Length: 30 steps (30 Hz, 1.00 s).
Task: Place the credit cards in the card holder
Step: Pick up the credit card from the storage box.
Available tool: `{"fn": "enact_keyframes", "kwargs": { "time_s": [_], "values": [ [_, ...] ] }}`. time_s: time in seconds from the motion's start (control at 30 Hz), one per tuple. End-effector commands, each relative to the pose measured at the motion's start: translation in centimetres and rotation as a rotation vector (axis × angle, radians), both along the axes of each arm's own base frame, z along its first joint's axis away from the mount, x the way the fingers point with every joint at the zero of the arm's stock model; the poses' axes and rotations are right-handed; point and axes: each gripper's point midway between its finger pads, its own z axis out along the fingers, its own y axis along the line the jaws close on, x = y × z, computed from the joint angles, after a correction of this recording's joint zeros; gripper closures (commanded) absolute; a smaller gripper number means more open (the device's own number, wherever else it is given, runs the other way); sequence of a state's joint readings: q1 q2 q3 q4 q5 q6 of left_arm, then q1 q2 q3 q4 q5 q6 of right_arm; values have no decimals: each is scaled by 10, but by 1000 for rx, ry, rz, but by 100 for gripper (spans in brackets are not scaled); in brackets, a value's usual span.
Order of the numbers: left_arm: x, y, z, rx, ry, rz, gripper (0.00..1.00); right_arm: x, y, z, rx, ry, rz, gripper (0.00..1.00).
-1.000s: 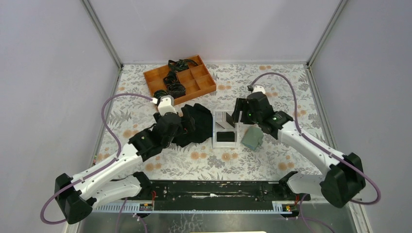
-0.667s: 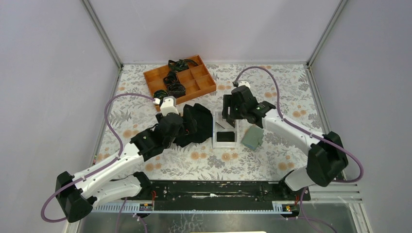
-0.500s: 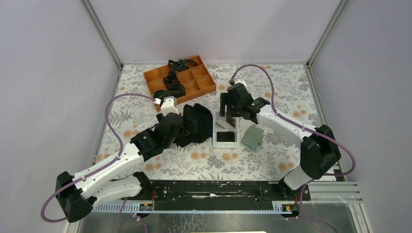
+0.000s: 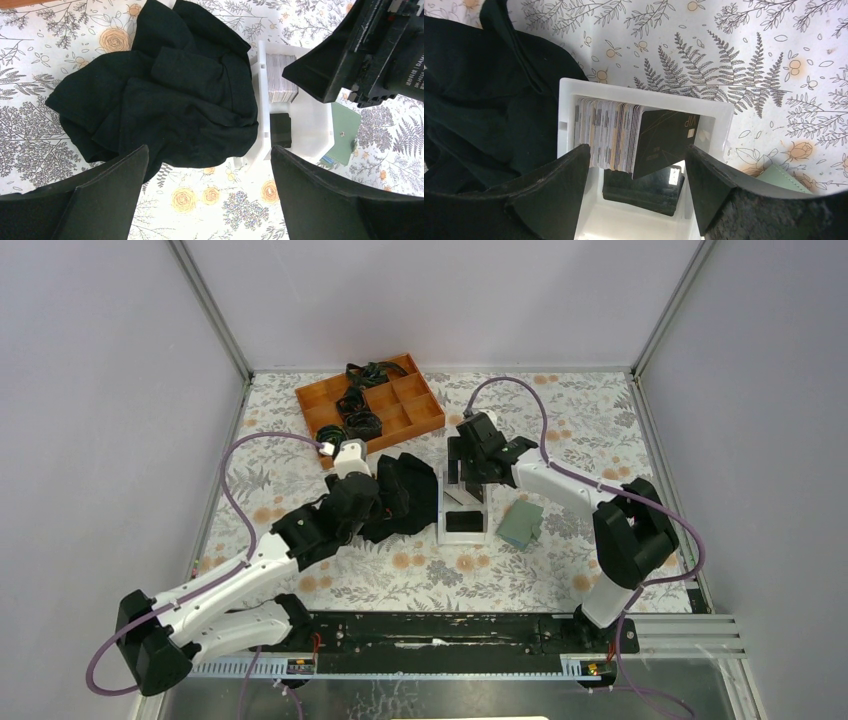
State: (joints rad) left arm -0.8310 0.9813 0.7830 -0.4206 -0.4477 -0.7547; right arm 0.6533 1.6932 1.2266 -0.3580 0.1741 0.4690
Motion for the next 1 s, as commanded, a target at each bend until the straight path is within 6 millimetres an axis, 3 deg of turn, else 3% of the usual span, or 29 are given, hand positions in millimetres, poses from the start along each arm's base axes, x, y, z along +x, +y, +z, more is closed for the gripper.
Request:
{"fn": "enact_keyframes", "kwargs": {
  "time_s": [0.0, 0.5, 0.67, 0.87, 0.97],
  "values": [
    [0, -12, 1, -31, 1, -26, 0, 7, 0, -1, 26, 6, -18, 23],
    [-9, -51, -33, -8, 63, -162, 0, -4, 9, -25, 149, 114, 3, 34],
    [-13, -70, -46, -2, 89, -208, 0, -6, 13, -22, 173, 123, 8, 40],
    [-14, -93, -58, 13, 109, -257, 0, -5, 17, -12, 193, 121, 11, 58],
    [-14, -101, -63, 34, 116, -277, 0, -2, 18, -4, 193, 111, 13, 61]
  ]
}}
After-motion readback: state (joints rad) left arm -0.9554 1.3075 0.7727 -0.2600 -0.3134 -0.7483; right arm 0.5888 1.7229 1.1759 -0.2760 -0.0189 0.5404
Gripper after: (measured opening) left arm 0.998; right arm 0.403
